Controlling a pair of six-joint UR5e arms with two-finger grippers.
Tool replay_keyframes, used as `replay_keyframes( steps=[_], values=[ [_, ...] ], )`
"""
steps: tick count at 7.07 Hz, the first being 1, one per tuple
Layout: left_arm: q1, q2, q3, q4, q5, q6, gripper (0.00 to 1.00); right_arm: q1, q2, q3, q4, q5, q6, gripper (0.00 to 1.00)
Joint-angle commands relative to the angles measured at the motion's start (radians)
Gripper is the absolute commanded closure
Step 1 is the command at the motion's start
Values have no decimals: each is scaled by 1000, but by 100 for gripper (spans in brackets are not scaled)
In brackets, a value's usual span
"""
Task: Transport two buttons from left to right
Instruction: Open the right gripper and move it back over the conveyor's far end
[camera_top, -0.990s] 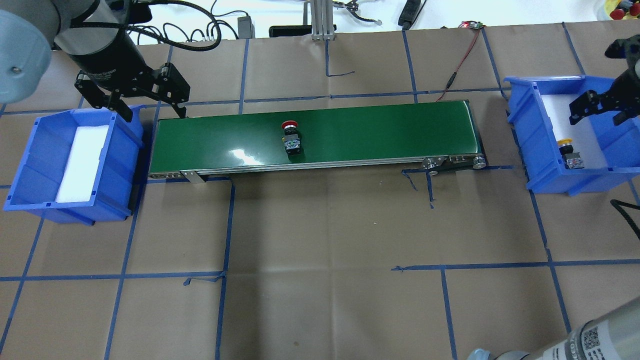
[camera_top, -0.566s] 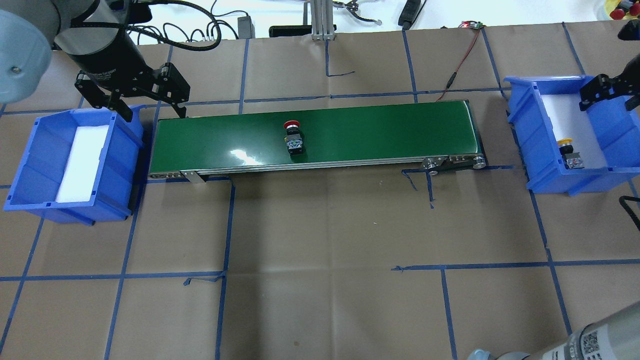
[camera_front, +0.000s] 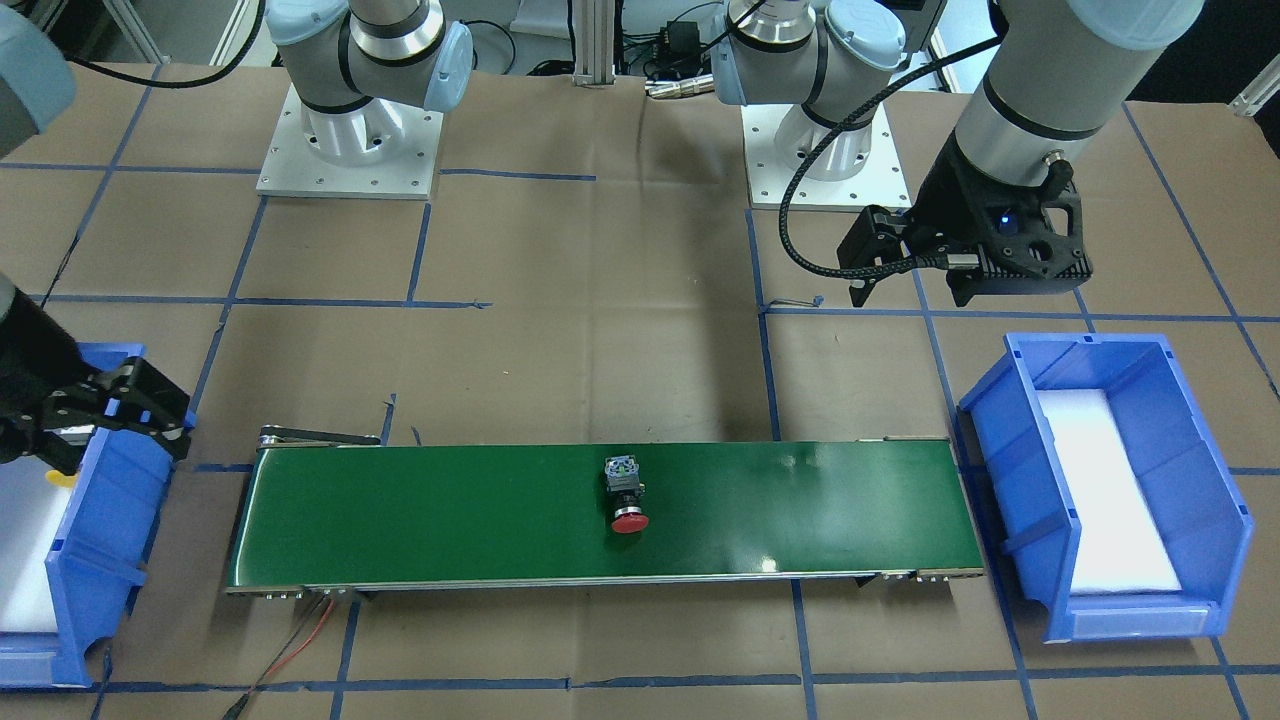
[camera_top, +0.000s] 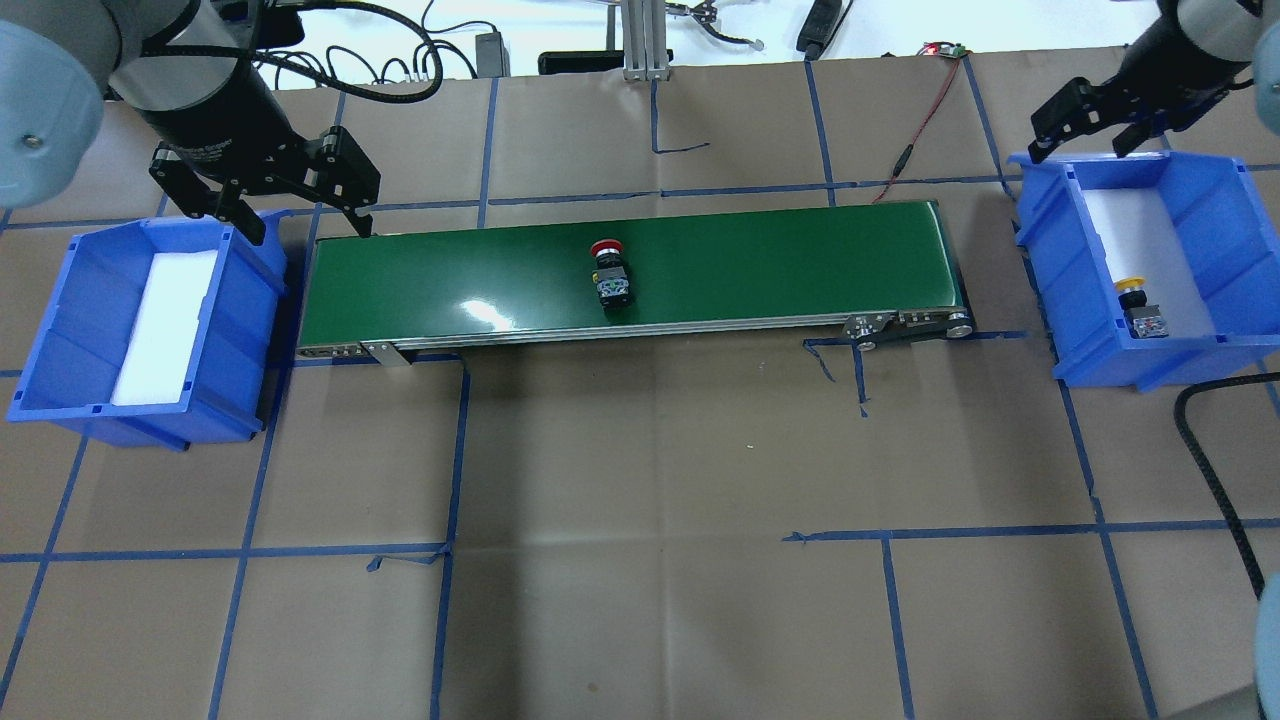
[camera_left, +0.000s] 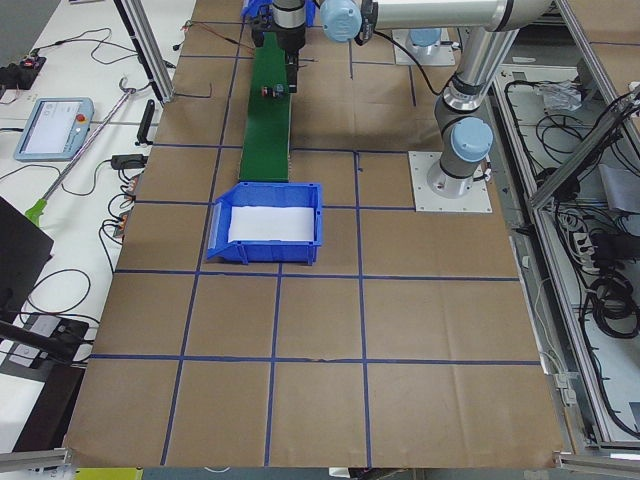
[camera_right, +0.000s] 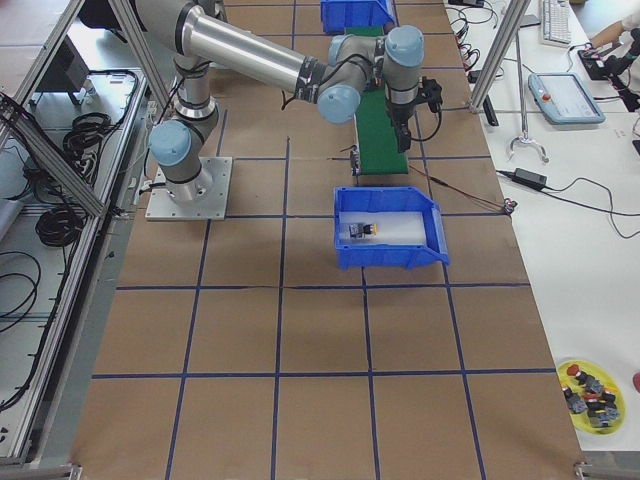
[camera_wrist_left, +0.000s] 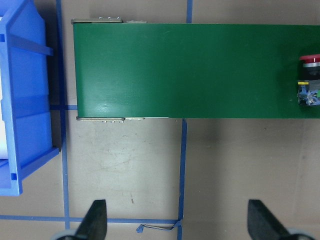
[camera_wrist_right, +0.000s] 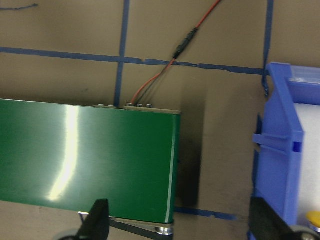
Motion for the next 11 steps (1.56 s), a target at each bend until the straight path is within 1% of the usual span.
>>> replay_keyframes(
  steps=[1, 2, 4, 11],
  values=[
    [-2, 0, -1, 0, 0, 0, 1, 135, -12, -1, -30, -65, 98, 0],
    [-2, 0, -3, 0, 0, 0, 1, 163, -12, 3, -53, -139, 210, 0],
    [-2, 0, -3, 0, 0, 0, 1, 192, -9, 8, -53, -133, 229, 0],
    [-2, 0, -3, 0, 0, 1, 1, 192, 5, 11, -47, -130, 229, 0]
  ],
)
